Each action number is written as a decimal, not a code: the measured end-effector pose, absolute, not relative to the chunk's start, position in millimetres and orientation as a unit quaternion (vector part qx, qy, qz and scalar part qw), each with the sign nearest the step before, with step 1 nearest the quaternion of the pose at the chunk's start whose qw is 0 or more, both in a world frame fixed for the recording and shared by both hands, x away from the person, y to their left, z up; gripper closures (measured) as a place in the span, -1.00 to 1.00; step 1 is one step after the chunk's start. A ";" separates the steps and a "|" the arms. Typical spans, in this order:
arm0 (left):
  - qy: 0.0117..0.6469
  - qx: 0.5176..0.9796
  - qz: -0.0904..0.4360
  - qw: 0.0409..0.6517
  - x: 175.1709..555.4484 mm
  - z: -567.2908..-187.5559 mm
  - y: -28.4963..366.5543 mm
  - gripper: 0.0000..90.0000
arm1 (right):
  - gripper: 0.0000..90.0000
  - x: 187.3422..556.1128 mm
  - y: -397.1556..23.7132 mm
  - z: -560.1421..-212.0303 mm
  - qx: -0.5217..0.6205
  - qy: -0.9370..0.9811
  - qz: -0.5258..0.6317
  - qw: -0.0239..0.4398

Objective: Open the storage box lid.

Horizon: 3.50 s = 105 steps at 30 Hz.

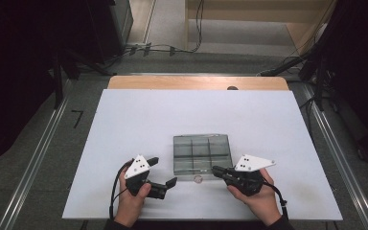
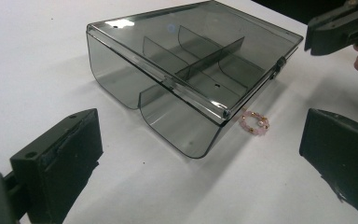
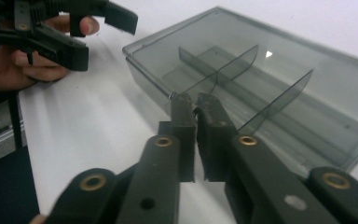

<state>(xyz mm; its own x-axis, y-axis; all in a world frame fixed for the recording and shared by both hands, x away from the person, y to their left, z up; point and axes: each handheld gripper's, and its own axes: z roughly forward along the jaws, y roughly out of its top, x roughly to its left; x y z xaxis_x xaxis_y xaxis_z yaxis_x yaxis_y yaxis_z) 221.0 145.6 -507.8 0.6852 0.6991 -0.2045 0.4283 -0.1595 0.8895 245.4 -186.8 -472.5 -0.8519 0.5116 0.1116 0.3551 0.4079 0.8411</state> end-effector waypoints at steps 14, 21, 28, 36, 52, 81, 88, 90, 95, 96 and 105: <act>0.375 0.754 0.129 0.524 221.5 -508.2 144.3 -1.00 | 0.96 250.1 -169.7 -498.8 0.257 0.858 0.442 0.061; 0.373 0.756 0.128 0.522 222.4 -508.7 143.0 -1.00 | 0.96 250.1 -165.6 -502.0 0.260 0.859 0.436 0.071; 0.367 0.764 0.127 0.514 222.9 -509.1 139.5 -1.00 | 0.96 248.1 -163.6 -501.2 0.250 0.855 0.448 0.073; 0.367 0.764 0.128 0.515 223.2 -509.0 139.8 -0.98 | 0.96 244.0 -157.7 -495.0 0.237 0.852 0.461 0.082; 0.369 0.763 0.127 0.516 223.2 -509.0 139.8 -0.92 | 0.96 249.4 -165.8 -503.6 0.254 0.859 0.439 0.072; 0.358 0.773 0.120 0.510 224.0 -509.5 136.4 -0.72 | 0.96 249.4 -160.2 -503.3 0.252 0.855 0.445 0.081; 0.353 0.775 0.121 0.509 223.8 -509.3 135.8 -0.32 | 0.96 248.8 -160.8 -503.0 0.250 0.853 0.450 0.082; 0.354 0.775 0.122 0.509 223.7 -509.0 136.3 -0.13 | 0.96 248.9 -160.5 -503.7 0.250 0.854 0.450 0.080; 0.360 0.776 0.111 0.506 224.5 -509.1 137.6 0.27 | 0.96 249.2 -161.2 -503.7 0.250 0.855 0.448 0.077; 0.360 0.775 0.107 0.508 224.6 -508.9 138.8 0.31 | 0.96 249.1 -161.7 -503.4 0.250 0.854 0.449 0.073; 0.361 0.771 0.086 0.517 226.2 -508.2 144.8 0.53 | 0.96 244.8 -186.6 -485.4 0.255 0.845 0.460 0.093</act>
